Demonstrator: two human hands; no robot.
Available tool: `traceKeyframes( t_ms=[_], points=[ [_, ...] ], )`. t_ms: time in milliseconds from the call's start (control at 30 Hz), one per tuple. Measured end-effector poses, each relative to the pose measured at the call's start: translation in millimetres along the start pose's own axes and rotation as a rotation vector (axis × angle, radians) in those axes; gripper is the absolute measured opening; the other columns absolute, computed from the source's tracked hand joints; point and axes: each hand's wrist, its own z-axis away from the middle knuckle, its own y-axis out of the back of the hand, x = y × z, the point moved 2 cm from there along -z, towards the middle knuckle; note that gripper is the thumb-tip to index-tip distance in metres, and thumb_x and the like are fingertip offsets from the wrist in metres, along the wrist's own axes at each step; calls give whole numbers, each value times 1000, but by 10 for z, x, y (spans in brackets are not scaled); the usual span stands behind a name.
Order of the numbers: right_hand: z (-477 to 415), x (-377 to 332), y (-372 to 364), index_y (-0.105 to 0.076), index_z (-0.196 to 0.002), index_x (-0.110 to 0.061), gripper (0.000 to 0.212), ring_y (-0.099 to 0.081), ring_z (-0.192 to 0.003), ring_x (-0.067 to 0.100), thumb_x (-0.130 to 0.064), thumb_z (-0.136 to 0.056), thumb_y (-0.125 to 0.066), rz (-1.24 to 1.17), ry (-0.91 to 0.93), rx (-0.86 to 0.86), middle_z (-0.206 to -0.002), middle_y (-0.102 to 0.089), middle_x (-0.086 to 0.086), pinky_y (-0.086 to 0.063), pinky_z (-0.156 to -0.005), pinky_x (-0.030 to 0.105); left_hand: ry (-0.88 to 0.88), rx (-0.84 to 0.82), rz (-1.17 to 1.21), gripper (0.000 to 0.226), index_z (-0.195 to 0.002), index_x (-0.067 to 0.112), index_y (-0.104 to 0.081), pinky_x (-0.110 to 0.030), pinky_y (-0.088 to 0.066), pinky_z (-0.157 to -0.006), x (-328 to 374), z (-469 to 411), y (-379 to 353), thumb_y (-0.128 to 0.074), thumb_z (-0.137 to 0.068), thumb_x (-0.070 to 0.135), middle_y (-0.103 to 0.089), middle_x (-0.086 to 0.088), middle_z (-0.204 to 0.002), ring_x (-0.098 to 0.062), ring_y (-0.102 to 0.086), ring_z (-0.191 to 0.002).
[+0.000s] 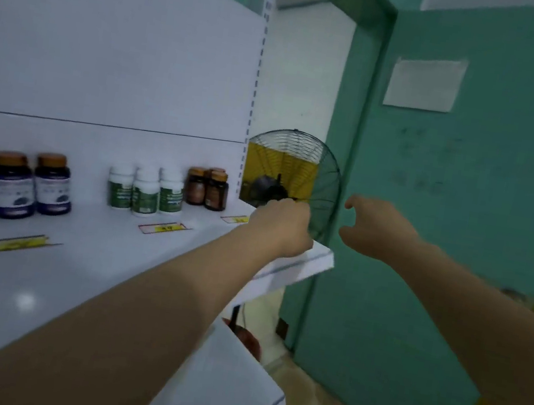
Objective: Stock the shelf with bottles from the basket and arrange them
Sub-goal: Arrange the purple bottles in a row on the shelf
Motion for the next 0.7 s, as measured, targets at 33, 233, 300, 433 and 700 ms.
traceKeyframes(
  t_ms=[33,233,300,433,700],
  points=[
    [-199,-147,-54,-50,-121,-10,41,-54,-104,33,-26,-84,-56,-17,77,-1,-115,-56,15,-50,-84,39,68,13,-11,20,-95,11,-47,-34,-41,-70,-164,-40,54,-56,-89,28,-50,-8,-97,-30,-53,-98],
    [-830,-1336,-226,-51,-122,-10,41,-54,-99,31,-24,-83,-57,-123,515,-9,-114,-58,15,-49,-76,36,419,163,-58,22,-107,11,-52,-35,-42,-78,-1088,260,514,-55,-89,24,-54,-10,-106,-31,-53,-104],
    [-827,-1768,-287,-47,-128,-12,47,-52,-107,32,-26,-84,-58,-168,599,-18,-119,-55,16,-46,-81,35,545,183,-121,32,-114,9,-51,-36,-42,-82,-1356,506,629,-55,-90,29,-53,-13,-115,-31,-51,-107],
    [-691,-2601,-414,-41,-135,-17,51,-50,-111,29,-29,-88,-54,-256,758,-84,-125,-50,12,-46,-86,37,748,218,-188,32,-113,8,-51,-38,-48,-84,-1865,1096,832,-56,-90,29,-52,-12,-114,-30,-54,-102],
    [-342,-3959,-527,-45,-129,-14,44,-51,-105,28,-22,-86,-53,-344,902,-115,-120,-51,11,-49,-84,38,977,142,-309,34,-118,9,-49,-35,-43,-82,-2773,2175,999,-51,-93,32,-53,-13,-118,-30,-52,-107]
  ],
)
